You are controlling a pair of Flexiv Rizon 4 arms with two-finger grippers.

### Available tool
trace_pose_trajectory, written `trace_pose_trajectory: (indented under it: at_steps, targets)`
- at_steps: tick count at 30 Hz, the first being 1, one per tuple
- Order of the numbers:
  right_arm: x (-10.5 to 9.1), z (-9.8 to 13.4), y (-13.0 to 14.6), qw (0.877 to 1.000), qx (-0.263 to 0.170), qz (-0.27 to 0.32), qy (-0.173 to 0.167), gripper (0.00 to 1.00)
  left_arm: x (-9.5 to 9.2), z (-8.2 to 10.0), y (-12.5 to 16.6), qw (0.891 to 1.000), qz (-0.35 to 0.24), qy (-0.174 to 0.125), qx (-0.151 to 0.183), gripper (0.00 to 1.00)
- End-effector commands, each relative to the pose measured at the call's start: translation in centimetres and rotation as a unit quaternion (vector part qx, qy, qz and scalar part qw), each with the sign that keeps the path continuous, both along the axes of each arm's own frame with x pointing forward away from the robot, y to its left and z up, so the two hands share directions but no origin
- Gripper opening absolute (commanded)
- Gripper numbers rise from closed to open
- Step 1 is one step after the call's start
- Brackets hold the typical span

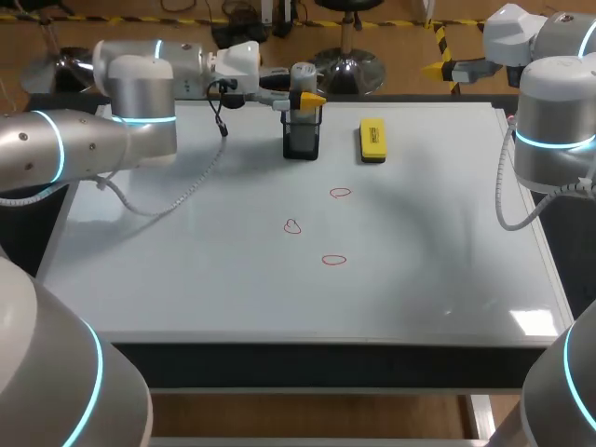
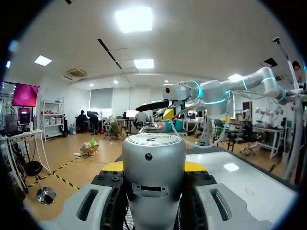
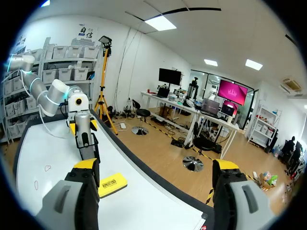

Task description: Pick up the inspection probe, press it on each red-marked spot on the whiteboard one by one, put down the probe, pick up the eraser, and wipe off all the red marks.

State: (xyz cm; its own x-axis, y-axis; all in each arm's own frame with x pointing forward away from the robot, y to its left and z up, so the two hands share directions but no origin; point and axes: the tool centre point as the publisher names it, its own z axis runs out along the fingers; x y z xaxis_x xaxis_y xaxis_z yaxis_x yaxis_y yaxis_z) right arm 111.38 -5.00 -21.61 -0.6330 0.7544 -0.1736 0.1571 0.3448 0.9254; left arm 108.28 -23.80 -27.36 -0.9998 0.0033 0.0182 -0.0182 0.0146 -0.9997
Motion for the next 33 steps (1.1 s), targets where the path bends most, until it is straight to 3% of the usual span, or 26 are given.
trace_pose_trajectory:
  at_steps: [1,23,33]
  targets:
    - [0.0,0.0,0.0,1.000,0.000,0.000,0.000,1.00,0.1,0.4,0.1,1.000,-0.003,-0.003,-0.001,0.00]
    - [0.0,0.0,0.0,1.000,0.000,0.000,0.000,1.00,-1.0,5.5,0.0,1.000,0.006,-0.028,0.008,0.00]
    - [0.0,0.0,0.0,1.000,0.000,0.000,0.000,1.00,-1.0,8.0,0.3,0.999,0.021,-0.025,0.011,0.00]
